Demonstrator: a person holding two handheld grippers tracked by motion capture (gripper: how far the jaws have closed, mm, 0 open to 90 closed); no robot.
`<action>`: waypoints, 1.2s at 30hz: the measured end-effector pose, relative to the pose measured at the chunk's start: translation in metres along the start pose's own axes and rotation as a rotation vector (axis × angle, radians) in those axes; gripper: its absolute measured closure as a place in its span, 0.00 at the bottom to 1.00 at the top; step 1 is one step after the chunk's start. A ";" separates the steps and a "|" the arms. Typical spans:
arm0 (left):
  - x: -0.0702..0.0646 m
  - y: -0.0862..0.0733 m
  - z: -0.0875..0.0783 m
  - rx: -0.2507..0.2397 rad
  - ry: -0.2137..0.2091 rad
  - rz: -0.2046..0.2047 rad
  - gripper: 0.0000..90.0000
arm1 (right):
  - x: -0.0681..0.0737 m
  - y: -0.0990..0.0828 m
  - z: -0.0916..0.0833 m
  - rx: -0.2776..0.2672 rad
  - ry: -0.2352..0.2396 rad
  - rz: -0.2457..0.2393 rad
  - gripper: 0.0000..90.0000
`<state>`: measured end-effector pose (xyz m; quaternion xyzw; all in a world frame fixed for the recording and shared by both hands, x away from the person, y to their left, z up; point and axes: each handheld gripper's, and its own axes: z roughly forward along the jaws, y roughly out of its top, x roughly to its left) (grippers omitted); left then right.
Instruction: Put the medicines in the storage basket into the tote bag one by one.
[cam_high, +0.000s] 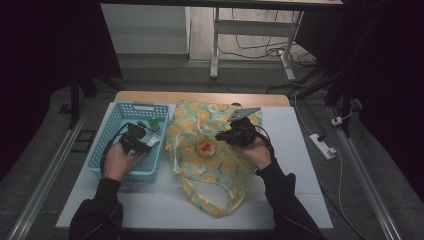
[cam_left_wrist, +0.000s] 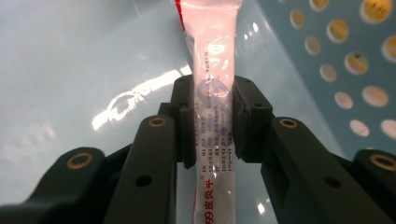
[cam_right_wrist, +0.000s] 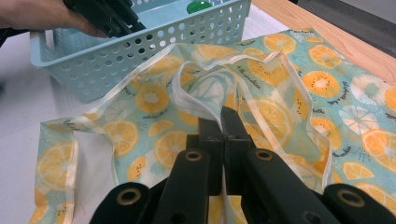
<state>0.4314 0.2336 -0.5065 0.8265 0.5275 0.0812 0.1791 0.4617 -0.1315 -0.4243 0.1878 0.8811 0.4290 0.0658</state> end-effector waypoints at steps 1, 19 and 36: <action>0.000 0.000 -0.001 -0.010 0.000 -0.001 0.80 | 0.000 0.000 0.000 -0.002 -0.002 0.001 1.00; -0.001 -0.002 -0.038 -0.197 0.018 0.025 0.81 | 0.000 0.001 -0.002 -0.012 -0.004 -0.001 1.00; -0.023 0.001 -0.083 -0.320 -0.097 0.069 0.81 | 0.000 0.001 -0.005 -0.023 -0.007 0.002 1.00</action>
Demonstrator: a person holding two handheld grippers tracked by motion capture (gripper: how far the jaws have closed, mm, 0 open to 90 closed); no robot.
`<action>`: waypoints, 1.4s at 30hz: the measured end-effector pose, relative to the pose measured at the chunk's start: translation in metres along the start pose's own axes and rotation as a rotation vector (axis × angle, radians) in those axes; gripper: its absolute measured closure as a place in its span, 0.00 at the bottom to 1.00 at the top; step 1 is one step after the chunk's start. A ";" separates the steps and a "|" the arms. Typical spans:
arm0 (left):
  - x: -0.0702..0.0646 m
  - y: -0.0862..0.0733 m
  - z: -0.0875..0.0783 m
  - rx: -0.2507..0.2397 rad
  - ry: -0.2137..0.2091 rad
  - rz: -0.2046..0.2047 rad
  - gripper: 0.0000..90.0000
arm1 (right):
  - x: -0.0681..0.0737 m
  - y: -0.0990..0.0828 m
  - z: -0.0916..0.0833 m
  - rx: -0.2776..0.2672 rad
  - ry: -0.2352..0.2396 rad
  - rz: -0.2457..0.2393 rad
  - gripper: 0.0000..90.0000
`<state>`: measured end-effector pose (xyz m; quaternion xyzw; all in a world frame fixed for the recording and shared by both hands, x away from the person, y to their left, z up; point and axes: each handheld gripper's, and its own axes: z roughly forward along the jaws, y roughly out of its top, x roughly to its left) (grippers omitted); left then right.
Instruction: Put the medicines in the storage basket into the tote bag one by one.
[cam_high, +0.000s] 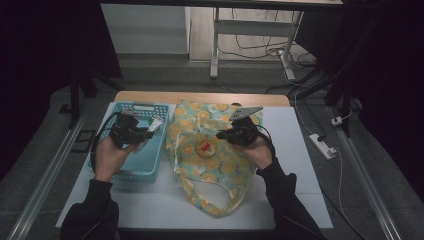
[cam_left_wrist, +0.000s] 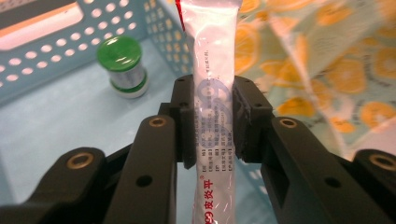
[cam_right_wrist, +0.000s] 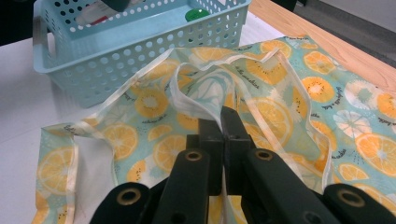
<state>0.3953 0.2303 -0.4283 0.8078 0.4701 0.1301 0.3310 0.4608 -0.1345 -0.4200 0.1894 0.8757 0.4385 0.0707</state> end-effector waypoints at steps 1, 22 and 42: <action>-0.003 0.001 -0.002 -0.002 -0.005 0.006 0.81 | 0.000 0.000 0.000 -0.001 -0.001 0.001 1.00; -0.073 0.024 0.003 0.026 -0.197 0.169 0.81 | -0.001 0.001 -0.002 -0.012 -0.010 0.005 1.00; -0.110 0.029 0.045 0.110 -0.287 0.231 0.81 | 0.002 0.000 0.002 -0.005 -0.012 0.002 1.00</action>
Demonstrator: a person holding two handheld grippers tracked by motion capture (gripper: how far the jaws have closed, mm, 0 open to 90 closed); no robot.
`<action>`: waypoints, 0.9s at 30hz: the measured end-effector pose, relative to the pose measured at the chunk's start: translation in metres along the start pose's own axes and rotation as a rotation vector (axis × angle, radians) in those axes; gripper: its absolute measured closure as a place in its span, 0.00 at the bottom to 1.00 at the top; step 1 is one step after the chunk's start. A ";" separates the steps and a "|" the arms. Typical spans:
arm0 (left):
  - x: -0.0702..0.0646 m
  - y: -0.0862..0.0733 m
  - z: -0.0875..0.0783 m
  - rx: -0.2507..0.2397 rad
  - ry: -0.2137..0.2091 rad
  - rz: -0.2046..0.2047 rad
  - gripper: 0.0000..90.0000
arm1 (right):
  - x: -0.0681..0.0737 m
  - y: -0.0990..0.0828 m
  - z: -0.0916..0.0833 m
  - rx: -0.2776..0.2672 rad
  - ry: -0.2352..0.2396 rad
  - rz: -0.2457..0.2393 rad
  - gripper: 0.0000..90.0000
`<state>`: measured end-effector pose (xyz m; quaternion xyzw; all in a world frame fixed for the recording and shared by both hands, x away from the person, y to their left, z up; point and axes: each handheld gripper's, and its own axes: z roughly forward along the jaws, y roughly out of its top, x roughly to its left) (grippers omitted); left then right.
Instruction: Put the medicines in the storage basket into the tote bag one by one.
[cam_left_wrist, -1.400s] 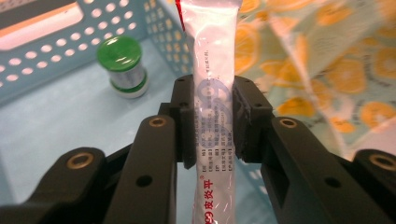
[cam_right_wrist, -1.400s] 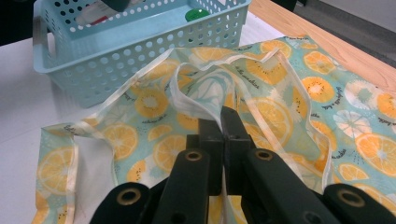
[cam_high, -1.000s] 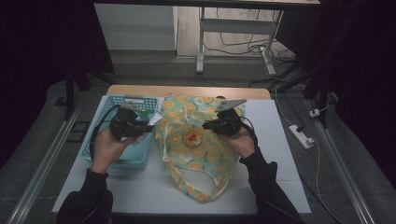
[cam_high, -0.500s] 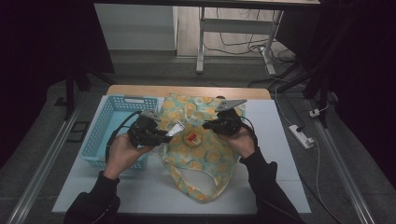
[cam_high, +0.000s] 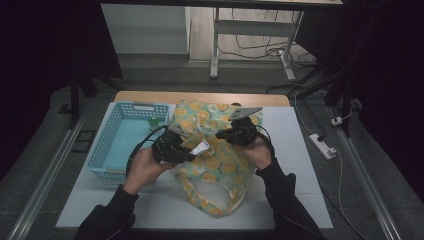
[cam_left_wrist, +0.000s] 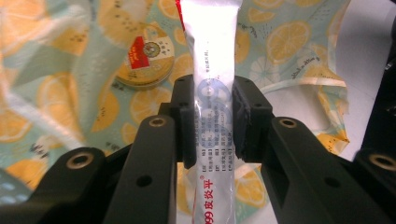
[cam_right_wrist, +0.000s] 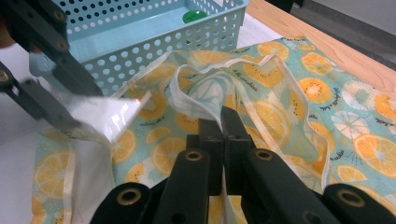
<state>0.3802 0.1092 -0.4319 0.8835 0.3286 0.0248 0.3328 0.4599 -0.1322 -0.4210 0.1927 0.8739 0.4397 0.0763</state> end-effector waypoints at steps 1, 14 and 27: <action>0.000 0.001 0.003 0.002 -0.001 -0.001 0.81 | 0.000 0.000 0.000 -0.001 0.000 -0.002 1.00; 0.005 0.012 0.035 0.016 0.007 -0.014 0.81 | 0.004 0.002 0.001 -0.007 0.010 -0.007 1.00; 0.026 0.012 0.047 0.004 0.067 -0.071 0.81 | 0.004 0.001 0.002 -0.006 0.010 -0.006 1.00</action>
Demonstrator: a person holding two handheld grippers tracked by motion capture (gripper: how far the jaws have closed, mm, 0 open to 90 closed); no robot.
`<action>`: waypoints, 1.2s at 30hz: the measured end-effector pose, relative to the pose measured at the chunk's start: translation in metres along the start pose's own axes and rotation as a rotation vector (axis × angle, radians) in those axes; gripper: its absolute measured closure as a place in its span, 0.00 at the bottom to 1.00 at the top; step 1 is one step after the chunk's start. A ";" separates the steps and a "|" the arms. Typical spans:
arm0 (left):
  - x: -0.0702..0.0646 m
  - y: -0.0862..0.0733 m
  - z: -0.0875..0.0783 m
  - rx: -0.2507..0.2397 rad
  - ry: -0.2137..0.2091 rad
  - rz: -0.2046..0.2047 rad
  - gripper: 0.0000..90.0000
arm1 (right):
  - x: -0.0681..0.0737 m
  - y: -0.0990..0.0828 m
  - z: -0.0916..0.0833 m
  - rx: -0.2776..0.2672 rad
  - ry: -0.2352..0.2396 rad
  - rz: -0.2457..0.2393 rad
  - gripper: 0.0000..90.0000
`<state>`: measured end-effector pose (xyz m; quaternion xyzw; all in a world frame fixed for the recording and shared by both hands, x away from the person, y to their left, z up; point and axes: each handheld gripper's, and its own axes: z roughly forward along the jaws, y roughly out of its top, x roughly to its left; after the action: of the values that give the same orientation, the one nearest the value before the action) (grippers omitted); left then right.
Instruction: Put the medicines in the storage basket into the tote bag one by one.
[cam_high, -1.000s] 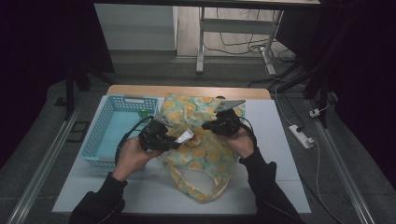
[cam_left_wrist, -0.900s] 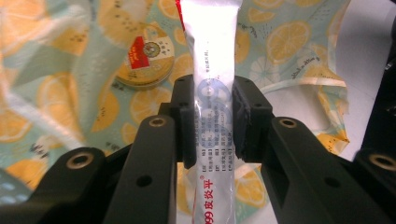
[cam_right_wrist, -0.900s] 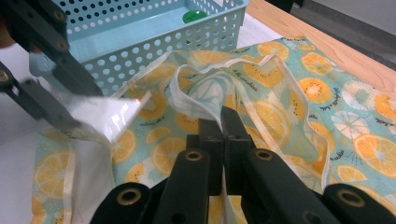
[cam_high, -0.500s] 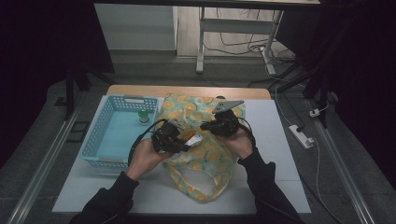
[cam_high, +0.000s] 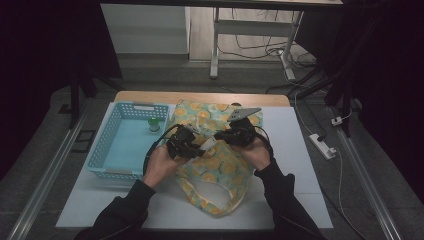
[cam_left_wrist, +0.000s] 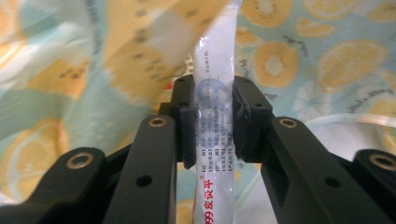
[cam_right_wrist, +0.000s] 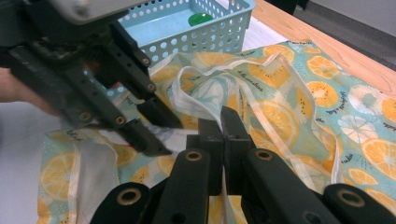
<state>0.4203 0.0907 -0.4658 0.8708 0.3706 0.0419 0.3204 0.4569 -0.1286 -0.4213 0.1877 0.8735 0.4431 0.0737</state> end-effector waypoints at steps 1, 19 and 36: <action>0.002 0.000 0.000 -0.002 0.005 -0.006 0.80 | 0.000 0.000 0.000 0.002 0.001 0.000 1.00; 0.021 0.013 0.011 0.029 0.081 -0.081 0.80 | 0.000 -0.002 0.003 0.004 -0.010 0.007 1.00; 0.029 0.022 0.026 0.103 0.180 -0.100 0.80 | -0.002 -0.003 0.004 0.007 -0.023 0.013 1.00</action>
<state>0.4629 0.0852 -0.4785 0.8591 0.4426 0.0849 0.2425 0.4591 -0.1280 -0.4266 0.1985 0.8729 0.4384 0.0804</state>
